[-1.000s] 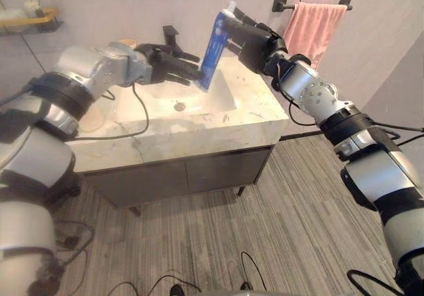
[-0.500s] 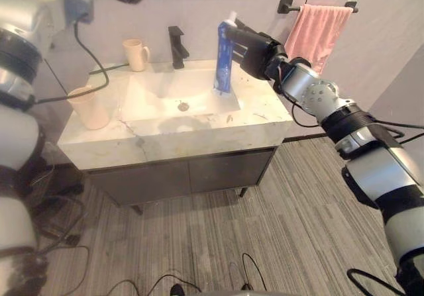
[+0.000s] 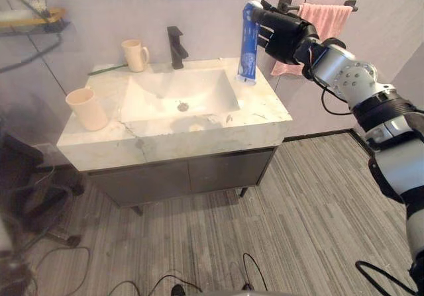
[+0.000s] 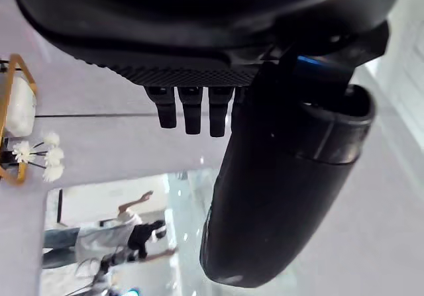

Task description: Organize the bathroom.

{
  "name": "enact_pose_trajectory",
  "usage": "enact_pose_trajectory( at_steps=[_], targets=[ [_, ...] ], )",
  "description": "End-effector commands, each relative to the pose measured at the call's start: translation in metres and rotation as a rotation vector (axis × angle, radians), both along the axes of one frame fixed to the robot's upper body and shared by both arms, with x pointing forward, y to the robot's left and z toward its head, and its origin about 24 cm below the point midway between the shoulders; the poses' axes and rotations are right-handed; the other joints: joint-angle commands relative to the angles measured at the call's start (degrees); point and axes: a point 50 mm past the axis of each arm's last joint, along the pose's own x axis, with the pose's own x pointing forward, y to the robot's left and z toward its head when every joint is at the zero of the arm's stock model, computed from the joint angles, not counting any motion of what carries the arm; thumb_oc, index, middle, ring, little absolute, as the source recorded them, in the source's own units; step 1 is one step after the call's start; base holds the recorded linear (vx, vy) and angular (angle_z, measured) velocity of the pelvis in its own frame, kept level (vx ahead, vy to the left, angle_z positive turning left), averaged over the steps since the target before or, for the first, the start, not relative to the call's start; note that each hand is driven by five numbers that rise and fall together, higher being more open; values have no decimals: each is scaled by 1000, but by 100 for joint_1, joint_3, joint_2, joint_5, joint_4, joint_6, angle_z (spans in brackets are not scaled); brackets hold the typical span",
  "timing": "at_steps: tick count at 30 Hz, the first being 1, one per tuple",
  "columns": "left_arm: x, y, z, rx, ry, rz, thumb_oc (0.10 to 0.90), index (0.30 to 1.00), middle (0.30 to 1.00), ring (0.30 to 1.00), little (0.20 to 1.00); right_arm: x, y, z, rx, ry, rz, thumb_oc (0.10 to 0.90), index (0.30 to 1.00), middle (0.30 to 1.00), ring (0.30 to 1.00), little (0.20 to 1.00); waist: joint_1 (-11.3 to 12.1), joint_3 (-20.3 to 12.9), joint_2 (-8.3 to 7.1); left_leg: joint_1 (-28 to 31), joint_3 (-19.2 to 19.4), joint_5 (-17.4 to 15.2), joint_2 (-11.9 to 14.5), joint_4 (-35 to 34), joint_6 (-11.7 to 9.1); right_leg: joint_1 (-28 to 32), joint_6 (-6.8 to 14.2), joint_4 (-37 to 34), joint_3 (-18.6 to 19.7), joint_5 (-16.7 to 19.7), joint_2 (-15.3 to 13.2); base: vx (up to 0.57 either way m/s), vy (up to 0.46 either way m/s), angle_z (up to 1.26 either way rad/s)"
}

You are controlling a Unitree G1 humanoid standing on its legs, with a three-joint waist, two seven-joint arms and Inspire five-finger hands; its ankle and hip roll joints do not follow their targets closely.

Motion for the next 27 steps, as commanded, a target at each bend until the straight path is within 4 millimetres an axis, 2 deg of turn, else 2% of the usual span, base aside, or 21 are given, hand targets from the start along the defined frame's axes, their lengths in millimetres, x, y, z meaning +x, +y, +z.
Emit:
enact_pose_trajectory(
  at_steps=[1,3,4,5,6,7,8,9,10,11,12,13,14,15,18,20,21,22,23,24,27],
  targets=[
    [-19,39,-20,-241,-77,231,800,900,900,900,900,-17,-13,67,101,-240,-28,400,300,300,300,300,382,-1324,12,39,-812,-449,-340,-17,78,58,397,-45,124,-229,142,-13,-19,9],
    [-31,72,-52,-391,-74,311,800,900,900,900,900,-23,-15,65,93,-258,-46,400,300,300,300,300,459,-1258,-56,21,-905,-441,-351,-17,98,69,374,-45,84,-247,154,-20,-17,18],
    [-36,81,-61,-428,-74,332,800,900,900,900,900,-26,-16,65,93,-266,-52,400,300,300,300,300,487,-1230,-93,12,-932,-438,-354,-17,104,69,366,-45,73,-250,160,-17,-7,13],
    [-36,81,-61,-428,-74,332,800,900,900,900,900,-26,-16,65,93,-266,-52,400,300,300,300,300,487,-1230,-93,12,-932,-438,-354,-17,104,69,366,-45,73,-250,160,-11,-2,9],
    [-36,85,-71,-461,-67,345,800,900,900,900,900,-26,-15,62,81,-263,-55,400,300,300,300,300,500,-1247,-57,14,-947,-434,-358,-17,106,77,363,-45,63,-254,158,-17,-4,5],
    [-46,101,-90,-535,-72,396,800,900,900,900,900,-30,-19,61,95,-279,-66,400,300,300,300,300,571,-1185,-155,-6,-1003,-426,-357,-17,114,77,348,-45,45,-265,168,-34,-9,14],
    [-51,117,-121,-594,-12,447,800,900,900,900,900,-32,-20,54,78,-281,-78,400,300,300,300,300,643,-1180,-129,-14,-1055,-414,-364,-17,124,88,337,-45,20,-277,170,-51,-10,12],
    [-57,130,-150,-660,44,475,800,900,900,900,900,-35,-22,53,83,-295,-95,400,300,300,300,300,753,-1116,-208,-29,-1098,-401,-362,-17,132,93,330,-45,-20,-279,178,-53,-6,21],
    [-64,142,-187,-698,118,512,800,900,900,900,900,-37,-20,50,72,-300,-102,400,300,300,300,300,818,-1102,-175,-34,-1130,-392,-365,-17,140,105,324,-45,-46,-286,180,-45,-2,16],
    [-67,148,-208,-728,143,509,800,900,900,900,900,-39,-21,50,71,-306,-114,400,300,300,300,300,877,-1075,-204,-42,-1153,-388,-368,-17,144,107,320,-45,-63,-289,182,-27,0,15],
    [-71,151,-219,-746,158,511,800,900,900,900,900,-39,-18,48,62,-304,-111,400,300,300,300,300,870,-1085,-161,-39,-1154,-387,-371,-17,145,111,319,-45,-63,-292,180,-23,0,9],
    [-85,160,-280,-813,294,516,800,900,900,900,900,-41,-14,48,46,-315,-118,400,300,300,300,300,933,-1035,-116,-29,-1190,-409,-374,-17,152,140,317,-45,-93,-324,185,-28,3,9],
    [-98,163,-311,-812,374,539,800,900,900,900,900,-41,-9,47,32,-320,-118,400,300,300,300,300,927,-1021,-79,-32,-1211,-405,-378,-17,160,146,314,-45,-104,-327,188,-52,4,8],
    [-108,159,-354,-842,485,489,800,900,900,900,900,-42,-1,47,24,-329,-117,400,300,300,300,300,921,-1005,-59,-58,-1237,-382,-386,-17,175,137,303,-45,-133,-321,186,-47,4,10],
    [-123,137,-427,-937,609,339,800,900,900,900,900,-46,5,50,21,-353,-130,400,300,300,300,300,969,-967,-79,-90,-1280,-369,-396,-17,189,131,298,-45,-161,-329,184,-30,1,12],
    [-143,102,-491,-1026,769,241,800,900,900,900,900,-47,4,51,13,-380,-150,400,300,300,300,300,1033,-932,-86,-103,-1306,-365,-402,-17,201,142,308,-45,-187,-331,176,-43,1,14],
    [-150,92,-506,-1057,808,215,800,900,900,900,900,-48,3,52,11,-388,-158,400,300,300,300,300,1059,-916,-97,-113,-1323,-359,-406,-17,203,141,313,-45,-189,-327,173,-50,5,11],
    [-165,71,-533,-1105,908,155,800,900,900,900,900,-50,3,54,9,-403,-168,400,300,300,300,300,1092,-898,-111,-125,-1345,-348,-411,-17,208,143,321,-45,-195,-321,167,-35,8,7],
    [-179,48,-556,-1223,927,95,800,900,900,900,900,-51,3,57,-7,-417,-187,400,300,300,300,300,1117,-883,-110,-129,-1348,-338,-412,-17,213,150,325,-45,-210,-315,166,-34,17,6],
    [-195,34,-572,-1251,1016,63,800,900,900,900,900,-52,3,61,-15,-431,-191,400,300,300,300,300,1132,-870,-110,-138,-1358,-325,-412,-17,208,145,323,-45,-194,-314,170,-21,20,5],
    [-223,-7,-600,-1374,1182,-129,800,900,900,900,900,-53,1,67,-58,-471,-222,400,300,300,300,300,1161,-825,-108,-115,-1359,-329,-409,-17,200,182,325,-45,-202,-319,174,-3,25,4]
  ],
)
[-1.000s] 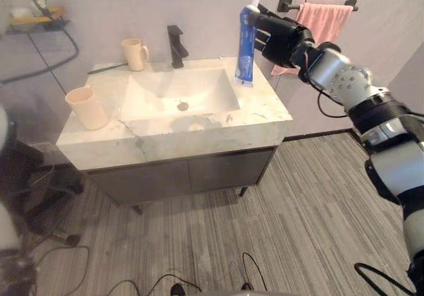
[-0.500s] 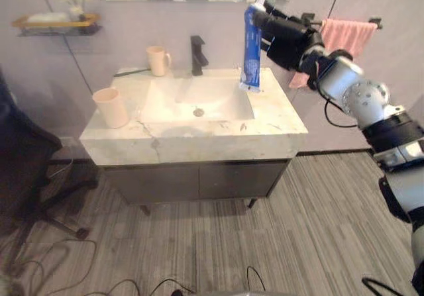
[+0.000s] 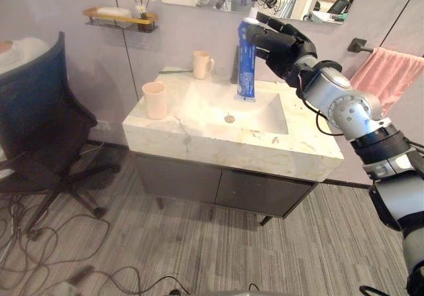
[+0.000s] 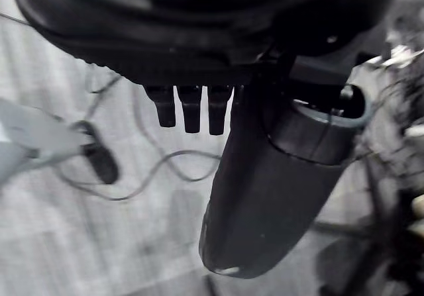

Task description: Organize the bathroom.

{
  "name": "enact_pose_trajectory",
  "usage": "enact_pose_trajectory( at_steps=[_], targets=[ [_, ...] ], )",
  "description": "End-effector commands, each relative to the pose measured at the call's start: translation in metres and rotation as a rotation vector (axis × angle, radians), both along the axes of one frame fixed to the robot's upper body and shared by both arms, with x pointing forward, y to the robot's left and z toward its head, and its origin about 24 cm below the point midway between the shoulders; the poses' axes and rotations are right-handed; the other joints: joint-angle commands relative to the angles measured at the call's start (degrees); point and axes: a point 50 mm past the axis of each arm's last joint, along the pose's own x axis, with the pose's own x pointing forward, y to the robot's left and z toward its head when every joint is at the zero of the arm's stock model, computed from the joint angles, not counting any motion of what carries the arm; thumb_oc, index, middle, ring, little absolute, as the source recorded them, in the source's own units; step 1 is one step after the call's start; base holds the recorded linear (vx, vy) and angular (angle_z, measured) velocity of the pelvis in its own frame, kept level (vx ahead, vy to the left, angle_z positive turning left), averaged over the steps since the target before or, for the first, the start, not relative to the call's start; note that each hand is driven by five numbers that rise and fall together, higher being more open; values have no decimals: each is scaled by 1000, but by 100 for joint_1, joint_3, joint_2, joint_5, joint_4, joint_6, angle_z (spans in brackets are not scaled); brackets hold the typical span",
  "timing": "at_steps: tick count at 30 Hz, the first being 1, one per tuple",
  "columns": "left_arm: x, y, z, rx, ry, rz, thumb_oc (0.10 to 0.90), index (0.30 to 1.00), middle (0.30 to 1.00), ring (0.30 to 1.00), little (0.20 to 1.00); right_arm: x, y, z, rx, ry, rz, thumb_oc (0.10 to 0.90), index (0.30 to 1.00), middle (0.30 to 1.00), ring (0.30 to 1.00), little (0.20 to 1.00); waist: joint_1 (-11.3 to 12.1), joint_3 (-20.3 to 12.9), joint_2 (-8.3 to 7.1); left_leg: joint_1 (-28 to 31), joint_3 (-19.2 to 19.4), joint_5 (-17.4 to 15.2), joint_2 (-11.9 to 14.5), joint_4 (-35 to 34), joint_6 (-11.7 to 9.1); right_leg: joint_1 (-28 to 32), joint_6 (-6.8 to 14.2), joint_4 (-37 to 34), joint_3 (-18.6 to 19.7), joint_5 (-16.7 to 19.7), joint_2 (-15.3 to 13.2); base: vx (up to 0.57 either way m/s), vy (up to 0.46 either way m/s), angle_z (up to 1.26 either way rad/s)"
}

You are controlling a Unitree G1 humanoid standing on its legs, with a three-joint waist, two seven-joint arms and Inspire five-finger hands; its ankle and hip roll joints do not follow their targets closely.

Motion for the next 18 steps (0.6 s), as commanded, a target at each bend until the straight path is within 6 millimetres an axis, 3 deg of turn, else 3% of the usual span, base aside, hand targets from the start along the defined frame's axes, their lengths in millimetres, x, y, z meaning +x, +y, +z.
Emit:
enact_pose_trajectory(
  at_steps=[1,3,4,7,8,9,11,13,18],
  targets=[
    [-5,-24,-9,-202,-39,-248,800,900,900,900,900,-19,-15,91,74,-374,-96,400,300,300,300,300,4,-388,192,6,-785,-295,-254,-15,237,45,163,-6,284,-133,304,-8,37,3],
    [-19,-37,-16,-281,-6,-309,800,900,900,900,900,-19,-18,94,53,-394,-106,400,300,300,300,300,-8,-386,196,-14,-761,-271,-250,-15,240,26,160,-6,272,-107,301,-8,35,2],
    [-40,-47,-23,-318,96,-425,800,900,900,900,900,-19,-17,95,44,-411,-99,400,300,300,300,300,-25,-354,207,23,-728,-296,-249,-15,238,56,164,-6,280,-124,302,0,39,-1],
    [-70,-42,-27,-246,395,-723,800,900,900,900,900,-18,-5,95,35,-419,-74,400,300,300,300,300,-102,-334,177,50,-670,-310,-253,-15,249,72,152,-6,293,-140,303,12,35,-1],
    [-75,-38,-27,-198,501,-838,800,900,900,900,900,-19,1,94,37,-418,-66,400,300,300,300,300,-122,-331,163,57,-657,-316,-252,-15,253,76,144,-5,294,-150,305,47,45,0],
    [-77,-33,-26,-109,679,-1075,800,900,900,900,900,-19,10,92,47,-411,-48,400,300,300,300,300,-162,-329,134,71,-639,-329,-251,-15,257,76,133,-1,321,-163,305,44,44,0],
    [-74,-35,-26,-71,799,-1271,800,900,900,900,900,-19,21,87,53,-403,-26,400,300,300,300,300,-206,-332,99,70,-630,-328,-255,-15,272,51,122,-6,369,-149,311,48,48,-4],
    [-74,-46,-30,-76,853,-1356,800,900,900,900,900,-19,33,77,56,-385,3,400,300,300,300,300,-260,-342,61,118,-576,-365,-250,-15,280,38,122,11,423,-155,303,74,83,-11],
    [-91,-67,-35,-125,859,-1303,800,900,900,900,900,-20,33,66,52,-374,4,400,300,300,300,300,-222,-268,-30,207,-476,-391,-248,42,300,33,112,193,487,-222,212,62,112,-12]
  ],
)
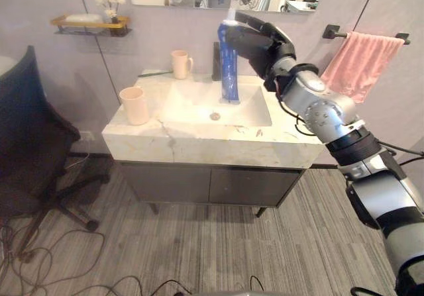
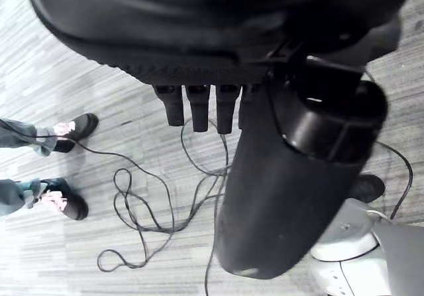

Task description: Organize the bathroom.

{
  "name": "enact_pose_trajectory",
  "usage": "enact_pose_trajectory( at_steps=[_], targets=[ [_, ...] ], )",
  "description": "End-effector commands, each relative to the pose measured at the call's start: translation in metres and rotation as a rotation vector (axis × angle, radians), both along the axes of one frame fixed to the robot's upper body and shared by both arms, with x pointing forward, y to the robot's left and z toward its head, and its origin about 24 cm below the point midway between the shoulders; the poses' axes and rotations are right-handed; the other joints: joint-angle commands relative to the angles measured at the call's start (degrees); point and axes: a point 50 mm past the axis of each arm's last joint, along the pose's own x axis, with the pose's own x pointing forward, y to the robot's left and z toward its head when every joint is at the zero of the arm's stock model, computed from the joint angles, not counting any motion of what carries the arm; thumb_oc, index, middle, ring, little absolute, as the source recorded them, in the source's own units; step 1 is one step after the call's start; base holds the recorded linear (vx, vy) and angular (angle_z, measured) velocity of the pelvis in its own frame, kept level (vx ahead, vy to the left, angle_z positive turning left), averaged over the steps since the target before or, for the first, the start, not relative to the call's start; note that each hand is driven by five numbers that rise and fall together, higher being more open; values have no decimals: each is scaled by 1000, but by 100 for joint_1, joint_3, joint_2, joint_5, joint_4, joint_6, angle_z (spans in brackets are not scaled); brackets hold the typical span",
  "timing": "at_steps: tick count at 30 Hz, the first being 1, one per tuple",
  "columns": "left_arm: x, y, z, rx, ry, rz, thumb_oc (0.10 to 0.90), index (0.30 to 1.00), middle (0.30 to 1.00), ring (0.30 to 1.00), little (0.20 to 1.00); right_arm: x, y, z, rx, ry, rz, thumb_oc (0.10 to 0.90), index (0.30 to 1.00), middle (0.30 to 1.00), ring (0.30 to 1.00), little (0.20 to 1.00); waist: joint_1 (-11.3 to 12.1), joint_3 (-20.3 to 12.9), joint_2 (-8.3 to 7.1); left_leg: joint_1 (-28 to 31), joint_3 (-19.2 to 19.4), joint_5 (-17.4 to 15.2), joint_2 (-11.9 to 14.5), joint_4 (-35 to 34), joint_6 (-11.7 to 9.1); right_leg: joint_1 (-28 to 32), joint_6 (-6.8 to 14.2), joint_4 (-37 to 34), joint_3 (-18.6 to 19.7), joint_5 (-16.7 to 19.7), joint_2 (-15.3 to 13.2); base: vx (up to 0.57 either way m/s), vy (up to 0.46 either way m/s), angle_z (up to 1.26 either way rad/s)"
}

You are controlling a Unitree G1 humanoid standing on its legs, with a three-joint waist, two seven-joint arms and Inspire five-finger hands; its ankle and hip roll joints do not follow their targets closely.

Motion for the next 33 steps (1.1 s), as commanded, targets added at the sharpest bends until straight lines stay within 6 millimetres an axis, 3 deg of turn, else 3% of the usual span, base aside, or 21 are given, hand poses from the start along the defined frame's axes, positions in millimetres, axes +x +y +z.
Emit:
enact_pose_trajectory(
  at_steps=[1,5,6,7,8,9,10,11,12,13,14,16,18,23,28,33],
  targets=[
    [-31,-3,4,63,148,17,800,900,900,900,900,-22,-9,75,106,-333,-21,400,300,300,300,300,229,-289,-183,101,-619,-412,-271,127,233,14,92,254,326,-272,154,20,99,-1],
    [-38,1,6,73,166,35,800,900,900,900,900,-22,-13,74,106,-343,-30,400,300,300,300,300,249,-208,-176,28,-614,-510,-299,317,327,-103,105,694,358,-405,5,6,151,0],
    [-40,9,9,85,173,55,800,900,900,900,900,-23,-16,74,109,-361,-33,400,300,300,300,300,211,-75,-109,26,-595,-564,-375,388,518,-548,241,1969,440,-260,-340,-59,470,-1],
    [-37,17,12,93,173,62,800,900,900,900,900,-27,-23,74,105,-385,-41,400,300,300,300,300,117,135,25,4,-715,-624,-472,509,727,-1359,279,3552,817,265,-738,-61,437,-1],
    [-37,17,12,93,173,62,800,900,900,900,900,-27,-23,74,105,-385,-41,400,300,300,300,300,117,135,25,4,-715,-624,-472,509,727,-1359,279,3552,817,265,-738,-62,328,9],
    [-36,21,13,101,175,59,800,900,900,900,900,-29,-28,73,102,-393,-46,400,300,300,300,300,47,248,87,-16,-853,-693,-518,628,807,-1759,259,4228,1186,447,-744,-6,131,21],
    [-33,27,16,119,180,49,800,900,900,900,900,-32,-34,73,104,-396,-59,400,300,300,300,300,-92,397,146,20,-1118,-759,-539,762,833,-2291,257,4624,1707,743,-484,42,78,40],
    [-28,30,17,125,176,56,800,900,900,900,900,-34,-36,73,100,-394,-83,400,300,300,300,300,-248,457,118,47,-1408,-830,-586,877,793,-2514,226,4184,2101,814,-48,113,-46,84],
    [-25,30,17,122,174,63,800,900,900,900,900,-35,-36,74,95,-394,-92,400,300,300,300,300,-326,447,59,32,-1567,-857,-650,932,762,-2463,193,3574,2277,804,113,246,-181,134],
    [-22,31,17,130,171,48,800,900,900,900,900,-35,-43,79,87,-397,-111,400,300,300,300,300,-418,409,-94,-20,-1940,-994,-836,1074,716,-2115,175,2126,2570,602,297,285,-176,122],
    [-24,34,18,141,171,32,800,900,900,900,900,-34,-50,83,85,-398,-121,400,300,300,300,300,-495,416,-188,16,-2124,-1176,-970,1199,701,-2085,260,1444,2790,774,393,235,-130,77],
    [-24,39,20,147,168,10,800,900,900,900,900,-33,-58,89,87,-399,-130,400,300,300,300,300,-564,421,-188,62,-2160,-1334,-947,1314,702,-2068,268,1288,2901,824,472,103,-51,75],
    [-12,44,21,146,155,-20,800,900,900,900,900,-30,-65,97,86,-399,-139,400,300,300,300,300,-632,355,-184,100,-2130,-1321,-892,1253,686,-1750,234,1177,3111,542,559,76,-32,48],
    [5,40,19,115,133,-37,800,900,900,900,900,-20,-73,105,104,-418,-168,400,300,300,300,300,-617,194,-269,214,-2061,-1269,-752,1047,635,-1584,364,1234,3059,625,463,62,-51,35],
    [-3,42,21,134,166,-66,800,900,900,900,900,-27,-68,106,94,-434,-188,400,300,300,300,300,-625,139,-337,252,-2033,-1188,-755,824,643,-1689,407,1232,3050,752,432,34,-36,2],
    [-12,46,24,160,196,-54,800,900,900,900,900,-30,-70,106,93,-441,-206,400,300,300,300,300,-655,139,-293,263,-1960,-1123,-735,692,624,-1667,388,1101,3086,717,440,50,-31,5]
  ],
)
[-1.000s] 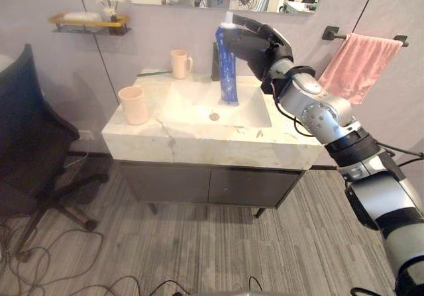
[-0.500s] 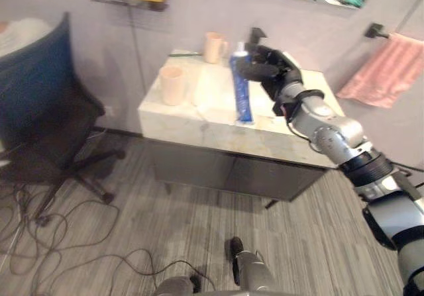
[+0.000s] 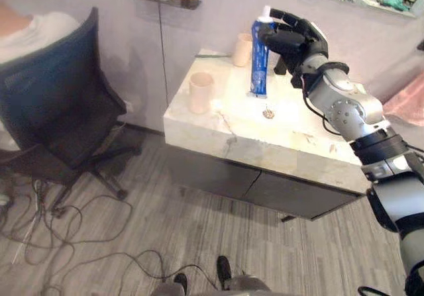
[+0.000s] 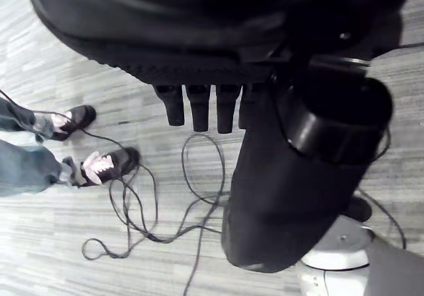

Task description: Organize the bathroom.

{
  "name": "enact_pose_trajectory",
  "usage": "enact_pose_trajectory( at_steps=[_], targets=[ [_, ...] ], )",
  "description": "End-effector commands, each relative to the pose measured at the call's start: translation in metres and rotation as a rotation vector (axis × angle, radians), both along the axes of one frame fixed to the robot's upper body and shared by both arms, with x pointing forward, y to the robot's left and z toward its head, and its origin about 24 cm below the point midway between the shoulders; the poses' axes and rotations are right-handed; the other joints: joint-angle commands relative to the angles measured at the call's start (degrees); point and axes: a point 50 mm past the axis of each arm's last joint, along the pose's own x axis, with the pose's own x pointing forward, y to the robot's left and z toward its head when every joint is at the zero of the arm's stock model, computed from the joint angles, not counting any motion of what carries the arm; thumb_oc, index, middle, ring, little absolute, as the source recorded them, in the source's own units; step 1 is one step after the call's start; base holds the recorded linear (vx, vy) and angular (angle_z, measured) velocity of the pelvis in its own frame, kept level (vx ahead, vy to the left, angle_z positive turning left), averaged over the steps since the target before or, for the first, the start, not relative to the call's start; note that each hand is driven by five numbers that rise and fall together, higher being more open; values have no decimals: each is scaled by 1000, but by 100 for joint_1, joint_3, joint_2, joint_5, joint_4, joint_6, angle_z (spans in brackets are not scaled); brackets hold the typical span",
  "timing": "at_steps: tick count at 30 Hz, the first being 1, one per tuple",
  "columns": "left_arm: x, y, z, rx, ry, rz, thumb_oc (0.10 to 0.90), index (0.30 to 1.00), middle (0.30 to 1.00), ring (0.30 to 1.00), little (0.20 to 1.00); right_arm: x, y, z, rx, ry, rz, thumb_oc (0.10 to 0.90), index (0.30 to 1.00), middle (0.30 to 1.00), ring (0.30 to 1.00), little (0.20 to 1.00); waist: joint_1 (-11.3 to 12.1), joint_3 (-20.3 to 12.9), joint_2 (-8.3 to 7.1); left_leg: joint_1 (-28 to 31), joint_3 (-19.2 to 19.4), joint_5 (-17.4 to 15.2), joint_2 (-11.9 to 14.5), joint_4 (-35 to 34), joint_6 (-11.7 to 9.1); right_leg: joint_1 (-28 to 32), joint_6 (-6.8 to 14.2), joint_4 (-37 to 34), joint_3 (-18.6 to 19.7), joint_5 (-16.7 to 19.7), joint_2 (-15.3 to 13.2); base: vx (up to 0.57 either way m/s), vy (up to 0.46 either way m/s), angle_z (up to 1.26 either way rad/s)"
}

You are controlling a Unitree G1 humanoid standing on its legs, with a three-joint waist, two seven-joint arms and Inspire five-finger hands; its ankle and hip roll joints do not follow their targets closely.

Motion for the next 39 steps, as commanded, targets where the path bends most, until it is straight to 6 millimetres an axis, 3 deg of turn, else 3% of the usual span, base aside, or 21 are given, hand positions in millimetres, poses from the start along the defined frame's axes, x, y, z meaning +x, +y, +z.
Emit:
enact_pose_trajectory(
  at_steps=[1,15,23,31,39],
  targets=[
    [-72,24,12,114,277,7,800,900,900,900,900,-35,-13,99,93,-409,-29,400,300,300,300,300,79,-673,72,626,-42,-262,-63,-497,179,-540,489,311,81,279,-63,57,-44,5],
    [-79,24,11,100,286,1,800,900,900,900,900,-44,-31,114,30,-476,-127,400,300,300,300,300,37,-821,82,700,-13,-226,66,-578,62,-408,402,233,51,12,-47,57,-39,6],
    [-79,18,8,86,259,2,800,900,900,900,900,-64,-28,150,-43,-665,-300,400,300,300,300,300,87,-908,24,745,-82,-145,178,-698,-41,-264,354,67,-52,-88,-55,64,-37,8],
    [-83,8,3,65,247,-11,800,900,900,900,900,-75,-40,167,-46,-767,-520,400,300,300,300,300,179,-976,-65,778,-96,41,410,-906,-196,-37,277,-129,-238,-170,-37,61,-32,12],
    [-84,1,0,52,239,3,800,900,900,900,900,-76,-39,173,-47,-743,-516,400,300,300,300,300,232,-970,-154,731,-80,214,638,-984,-336,197,149,-224,-421,-333,46,37,-62,15]
  ],
)
